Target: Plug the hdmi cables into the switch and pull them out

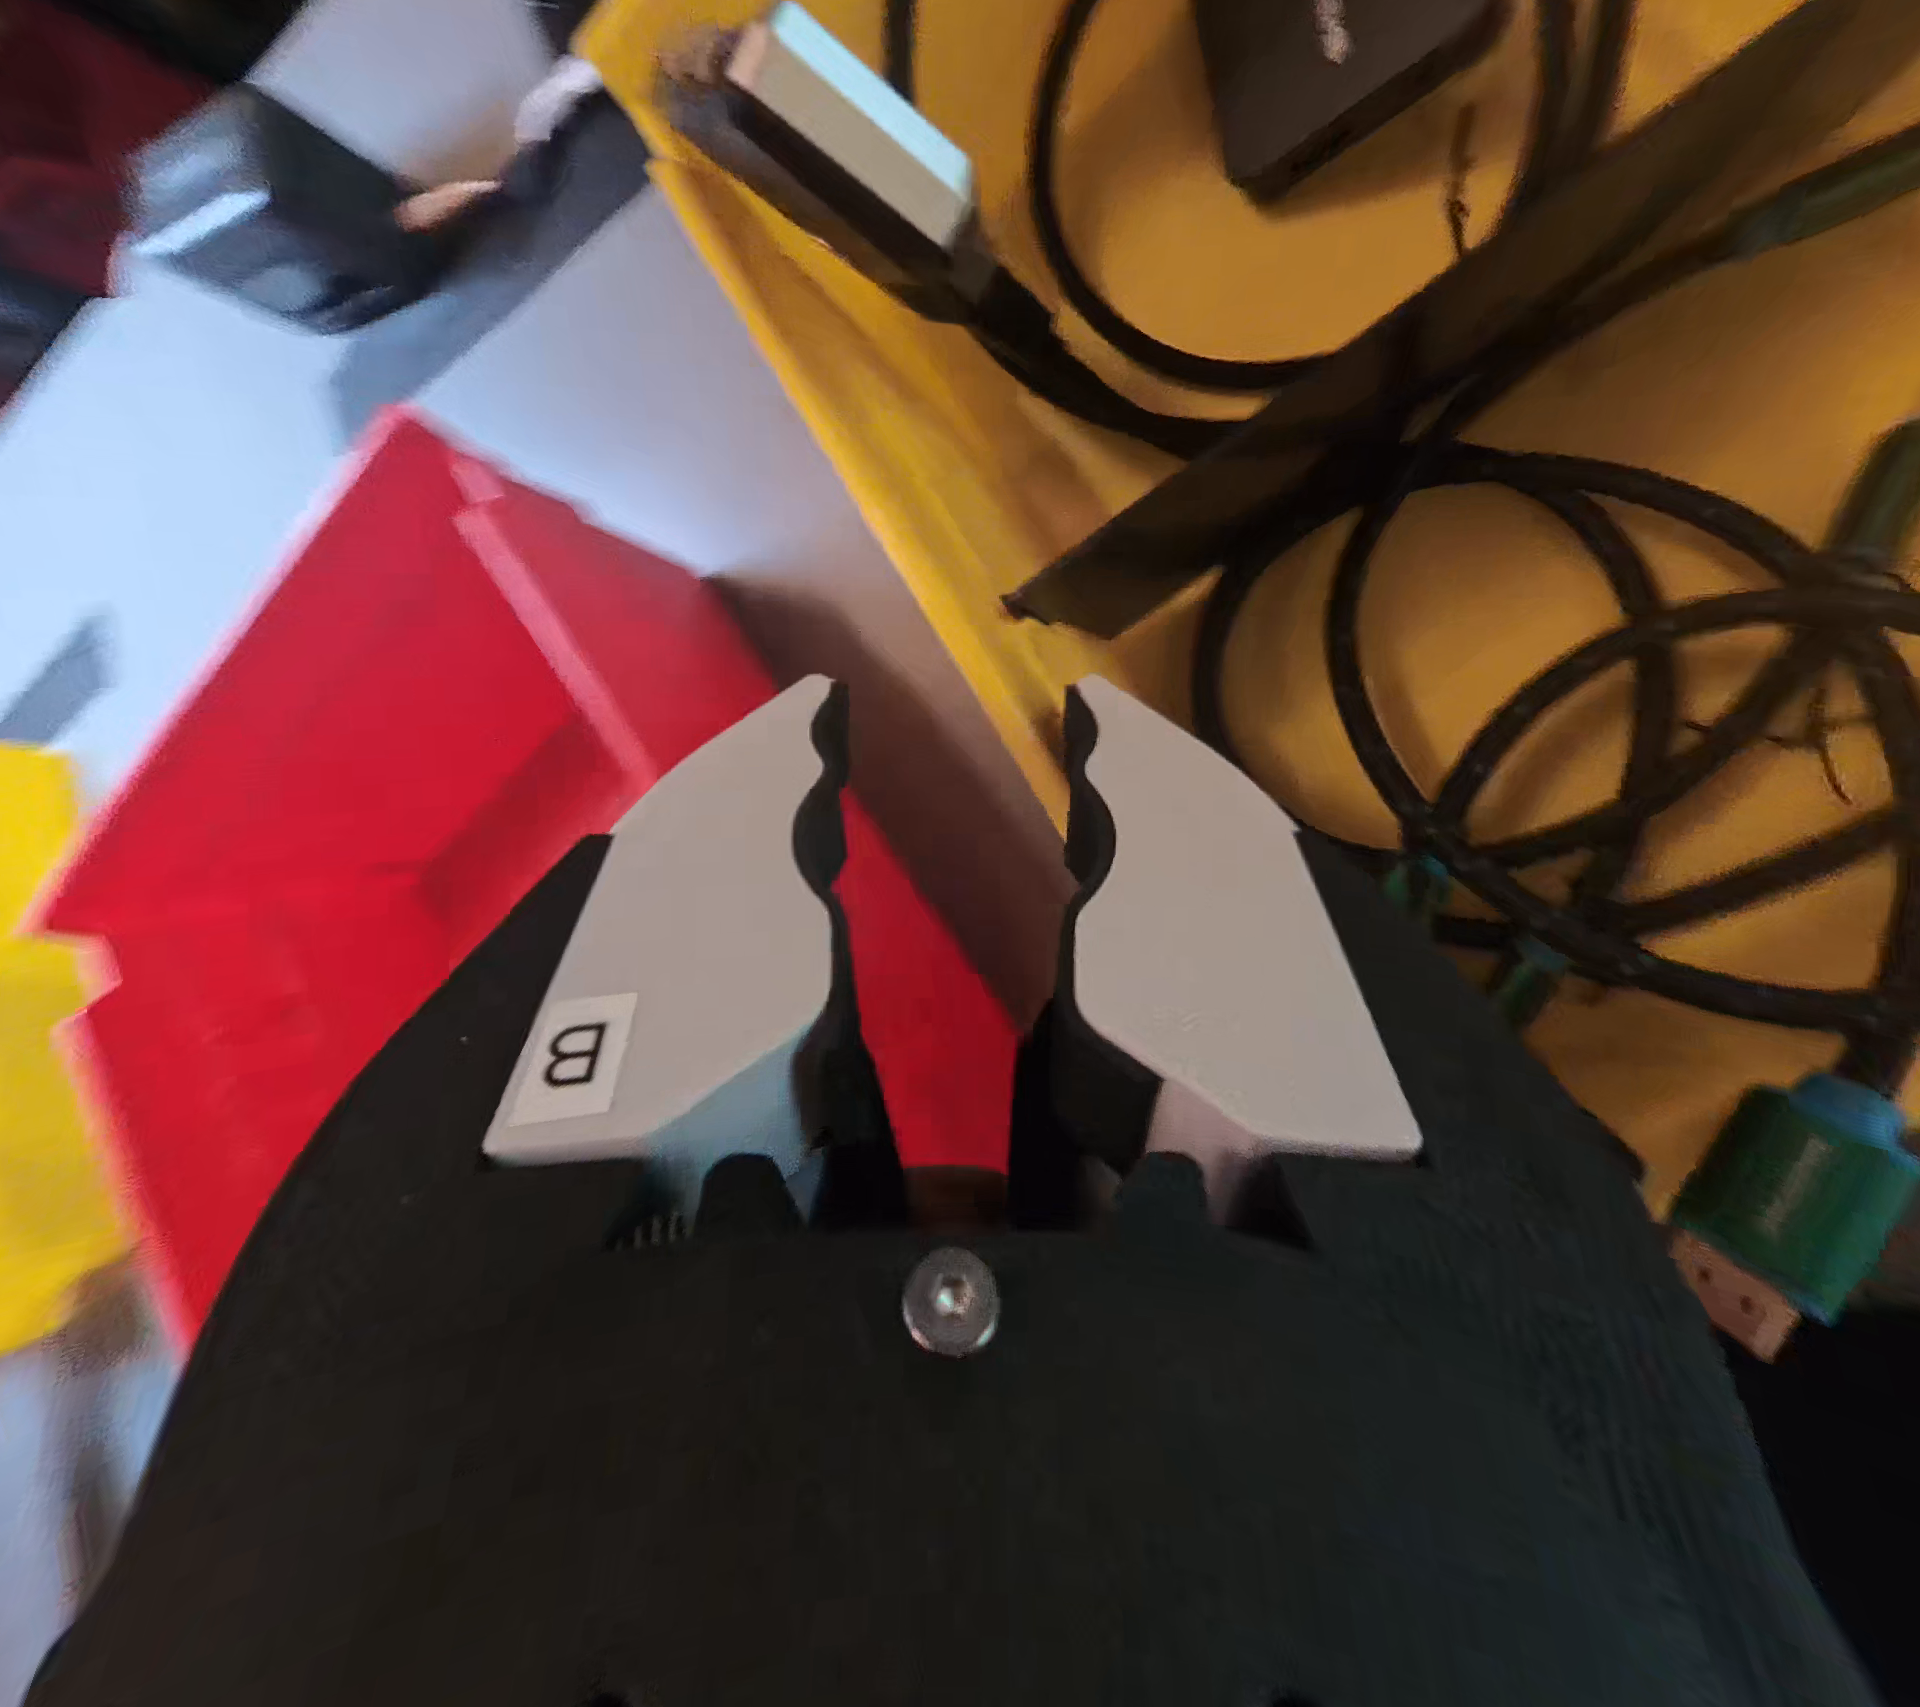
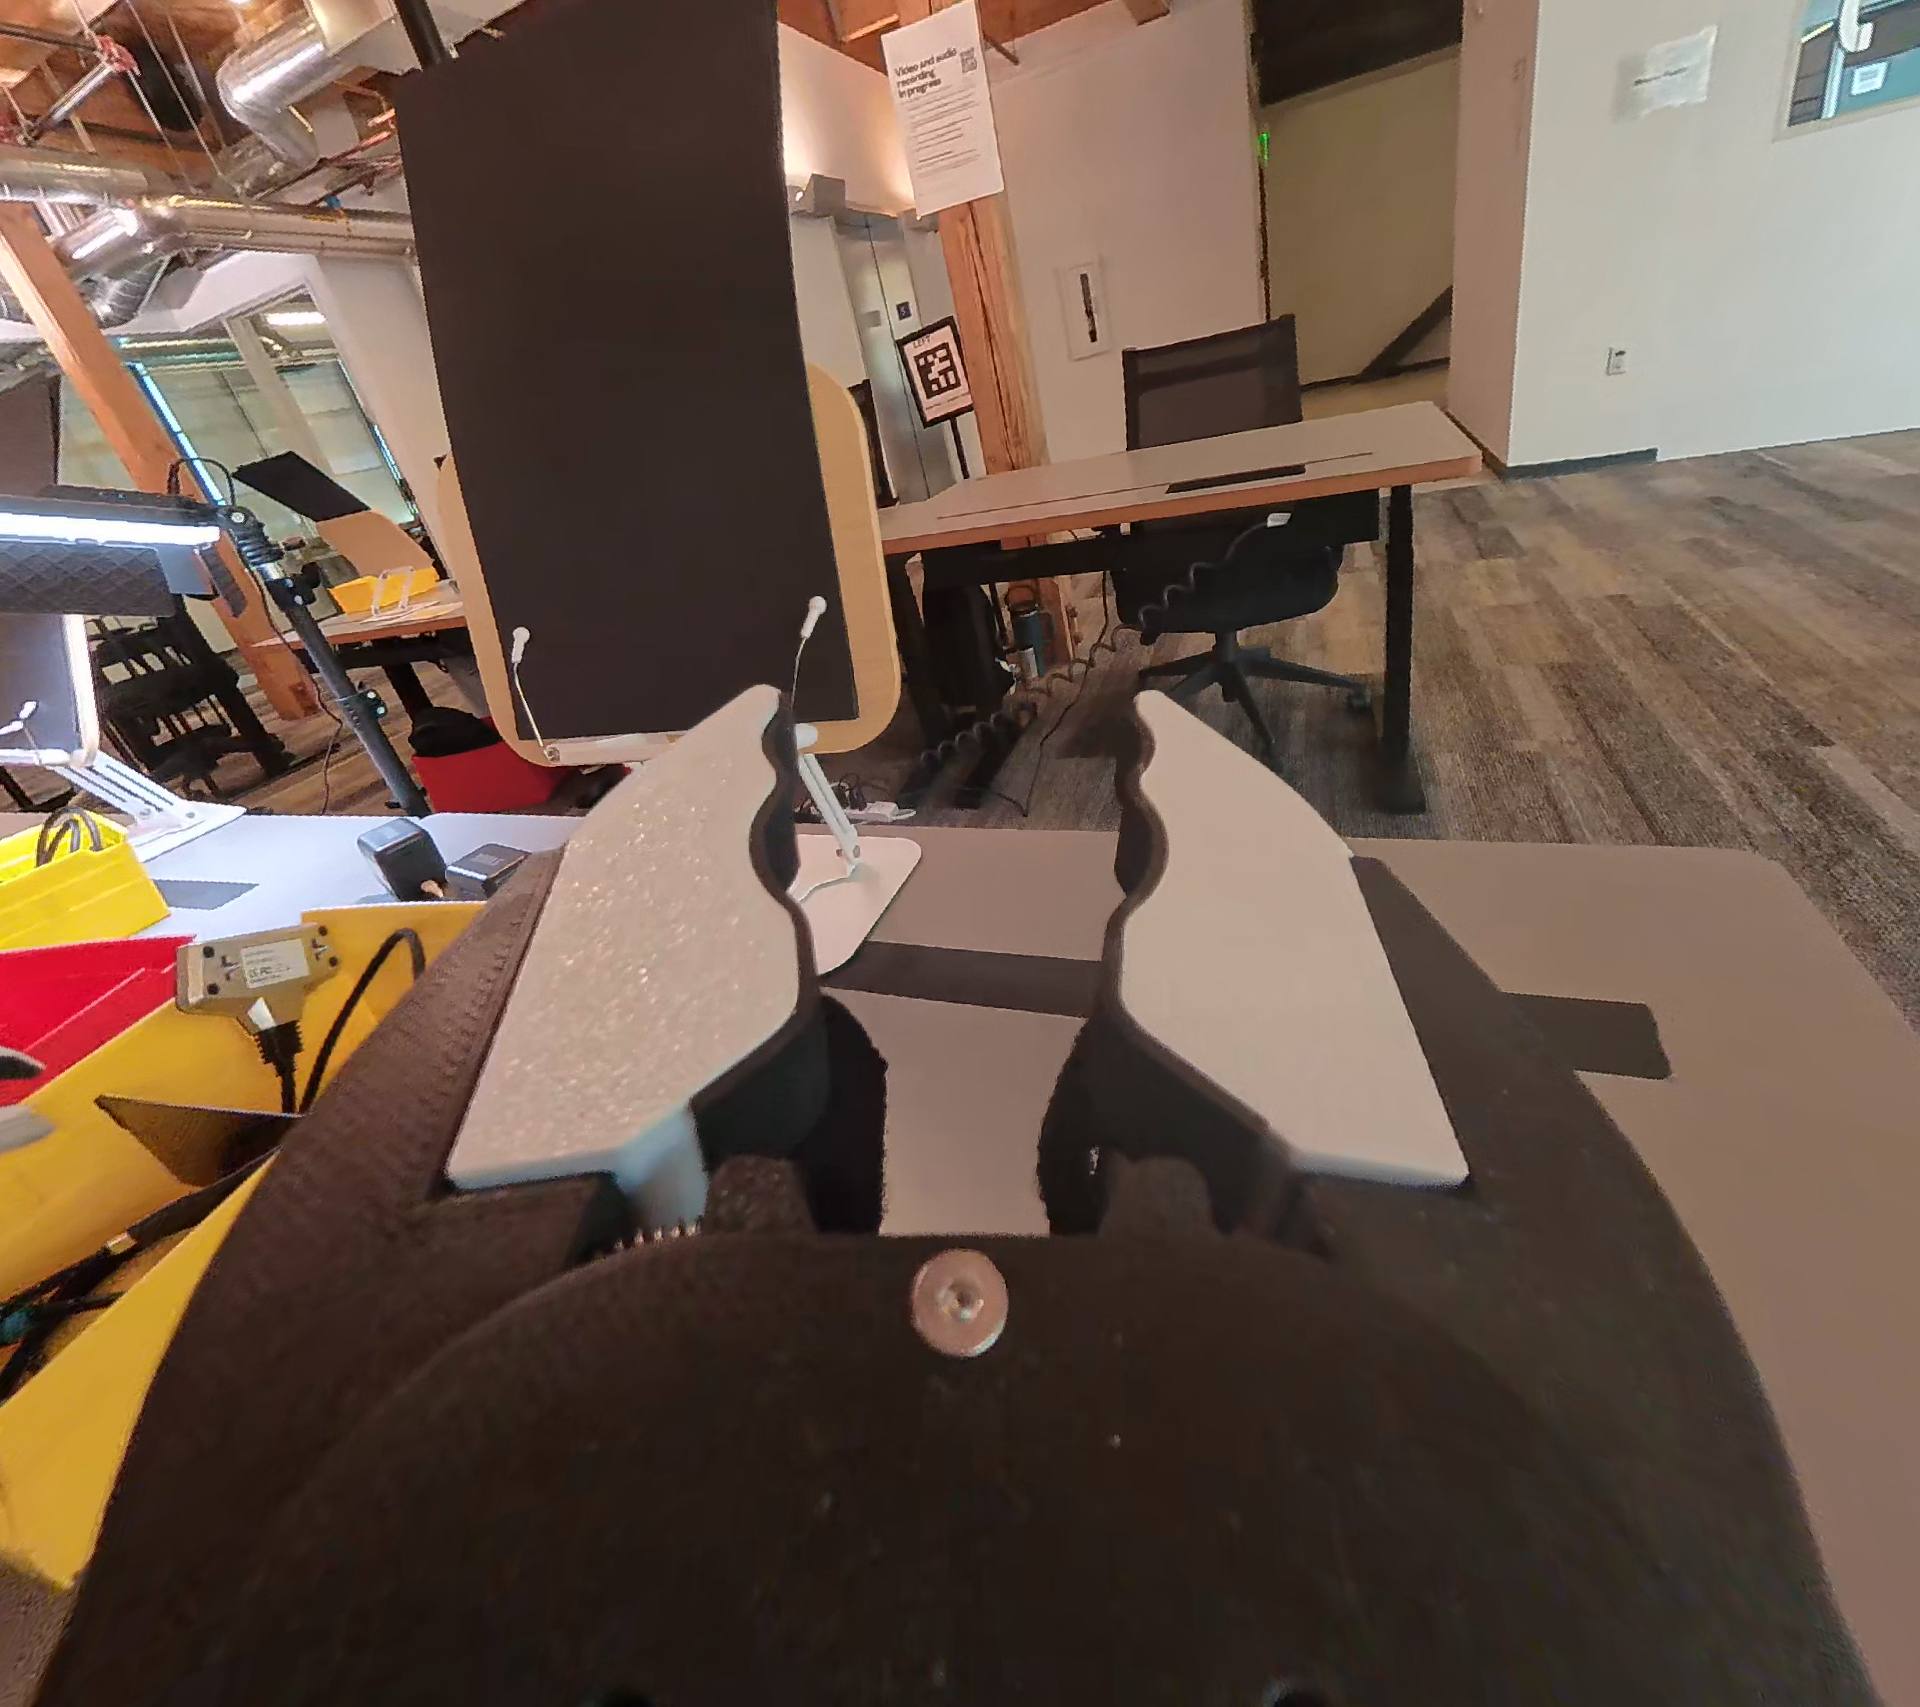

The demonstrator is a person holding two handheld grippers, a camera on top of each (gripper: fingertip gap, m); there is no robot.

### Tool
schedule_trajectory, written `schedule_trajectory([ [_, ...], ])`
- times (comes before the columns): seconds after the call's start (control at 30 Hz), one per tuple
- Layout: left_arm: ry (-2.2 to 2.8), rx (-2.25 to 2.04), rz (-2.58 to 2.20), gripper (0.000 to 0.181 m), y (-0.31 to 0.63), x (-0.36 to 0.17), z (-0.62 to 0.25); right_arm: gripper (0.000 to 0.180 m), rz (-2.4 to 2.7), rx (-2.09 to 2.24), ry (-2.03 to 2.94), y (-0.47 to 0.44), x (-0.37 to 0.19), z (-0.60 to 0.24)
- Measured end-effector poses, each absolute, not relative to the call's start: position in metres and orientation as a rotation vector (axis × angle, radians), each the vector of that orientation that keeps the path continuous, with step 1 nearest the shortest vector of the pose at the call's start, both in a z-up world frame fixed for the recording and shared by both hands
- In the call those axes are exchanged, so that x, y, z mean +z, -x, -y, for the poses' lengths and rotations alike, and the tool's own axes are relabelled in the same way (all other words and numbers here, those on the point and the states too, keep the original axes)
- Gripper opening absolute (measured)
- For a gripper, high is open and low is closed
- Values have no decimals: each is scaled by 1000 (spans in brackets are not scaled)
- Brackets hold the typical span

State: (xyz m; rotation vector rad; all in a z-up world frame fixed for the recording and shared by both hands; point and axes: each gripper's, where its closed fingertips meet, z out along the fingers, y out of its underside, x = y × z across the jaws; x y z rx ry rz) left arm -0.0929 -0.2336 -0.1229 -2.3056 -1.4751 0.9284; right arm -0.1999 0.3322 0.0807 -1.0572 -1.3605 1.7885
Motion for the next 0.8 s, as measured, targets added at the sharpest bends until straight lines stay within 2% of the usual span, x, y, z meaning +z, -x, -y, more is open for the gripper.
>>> schedule_trajectory([
  [0.03,2275,1036,1491,38,93,-114,244,59,1352,1790,1058,199,81,-334],
  [0.13,2127,1204,1480,38,83,-83,260,59,1327,1794,1056,197,84,-341],
  [0.3,1758,1212,1421,44,40,-38,293,59,1287,1812,1033,191,91,-349],
  [0.43,1483,1304,1691,76,-17,-46,386,65,1201,1844,895,176,111,-356],
  [0.5,1323,1333,1846,96,-51,-67,426,79,1087,1796,719,160,131,-363],
  [0.6,1169,1361,1943,106,-92,-105,458,84,872,1608,443,123,163,-375],
  [0.7,1156,1243,1906,103,-112,-138,455,88,684,1545,324,88,184,-388],
  [0.8,1049,1195,1754,81,-112,-138,450,86,587,1601,292,64,195,-399],
])
